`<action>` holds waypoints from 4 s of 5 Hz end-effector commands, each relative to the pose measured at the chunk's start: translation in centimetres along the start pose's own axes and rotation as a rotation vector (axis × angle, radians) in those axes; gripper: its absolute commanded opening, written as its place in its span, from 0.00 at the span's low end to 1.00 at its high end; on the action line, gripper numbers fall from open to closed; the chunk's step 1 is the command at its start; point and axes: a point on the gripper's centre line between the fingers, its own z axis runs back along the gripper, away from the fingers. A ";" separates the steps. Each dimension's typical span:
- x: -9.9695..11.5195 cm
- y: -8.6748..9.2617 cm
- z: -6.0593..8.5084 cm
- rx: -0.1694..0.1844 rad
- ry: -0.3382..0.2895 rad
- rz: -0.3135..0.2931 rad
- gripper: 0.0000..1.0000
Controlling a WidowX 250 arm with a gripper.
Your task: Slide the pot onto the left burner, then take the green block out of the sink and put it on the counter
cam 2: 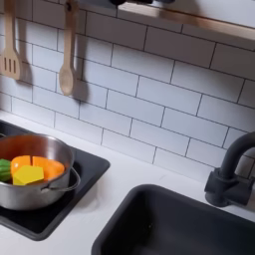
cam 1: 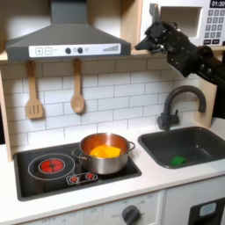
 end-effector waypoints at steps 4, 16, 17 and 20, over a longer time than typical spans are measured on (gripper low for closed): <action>0.0 1.0 -1.0 0.032 0.033 0.029 1.00; -14.7 8.8 10.4 0.259 0.974 -0.089 1.00; -15.5 10.6 11.7 0.271 1.000 -0.094 1.00; -14.1 13.7 10.7 0.342 1.004 -0.052 1.00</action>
